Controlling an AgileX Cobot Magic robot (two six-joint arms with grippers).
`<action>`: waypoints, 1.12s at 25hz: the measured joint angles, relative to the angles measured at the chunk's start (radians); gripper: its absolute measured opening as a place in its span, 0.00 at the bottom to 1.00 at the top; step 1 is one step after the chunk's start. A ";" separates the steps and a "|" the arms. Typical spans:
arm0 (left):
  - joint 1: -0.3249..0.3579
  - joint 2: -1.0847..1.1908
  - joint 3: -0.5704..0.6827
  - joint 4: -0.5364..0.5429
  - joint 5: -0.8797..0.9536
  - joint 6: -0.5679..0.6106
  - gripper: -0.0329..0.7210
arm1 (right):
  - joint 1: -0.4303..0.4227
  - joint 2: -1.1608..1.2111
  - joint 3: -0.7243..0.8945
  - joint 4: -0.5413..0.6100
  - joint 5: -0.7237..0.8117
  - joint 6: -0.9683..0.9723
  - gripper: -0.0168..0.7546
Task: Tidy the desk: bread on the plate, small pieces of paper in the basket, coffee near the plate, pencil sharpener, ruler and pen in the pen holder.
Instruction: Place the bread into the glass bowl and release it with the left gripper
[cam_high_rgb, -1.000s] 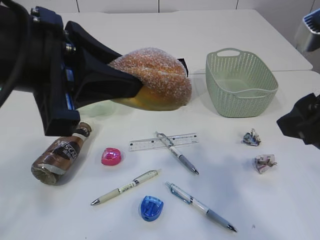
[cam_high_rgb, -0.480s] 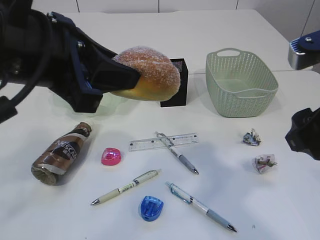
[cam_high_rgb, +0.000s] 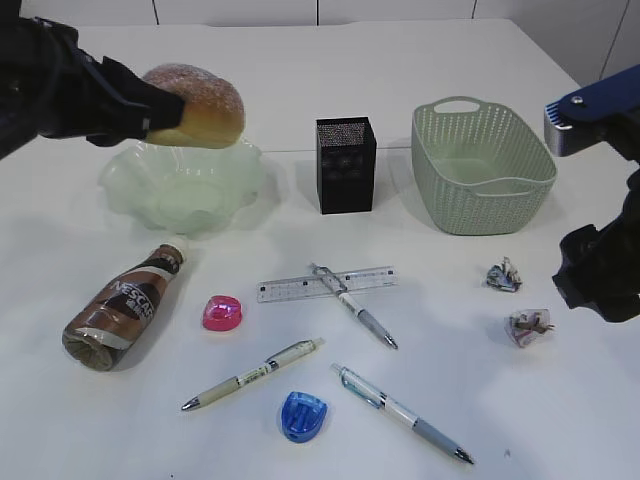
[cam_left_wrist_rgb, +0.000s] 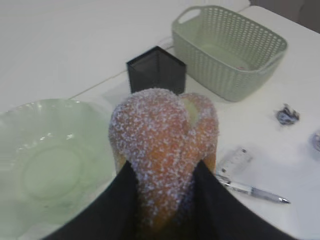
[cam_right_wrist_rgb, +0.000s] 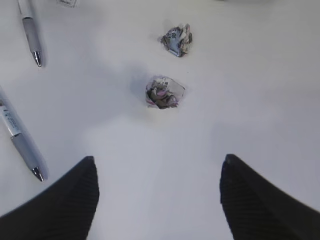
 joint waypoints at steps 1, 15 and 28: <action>0.016 0.005 0.000 -0.017 -0.021 0.000 0.29 | 0.000 0.008 0.000 0.000 -0.005 0.000 0.78; 0.045 0.209 0.000 -0.093 -0.384 0.000 0.29 | 0.000 0.027 0.000 -0.038 -0.029 0.000 0.78; 0.047 0.396 -0.030 -0.052 -0.511 -0.124 0.29 | 0.000 0.027 0.000 -0.063 -0.029 0.000 0.78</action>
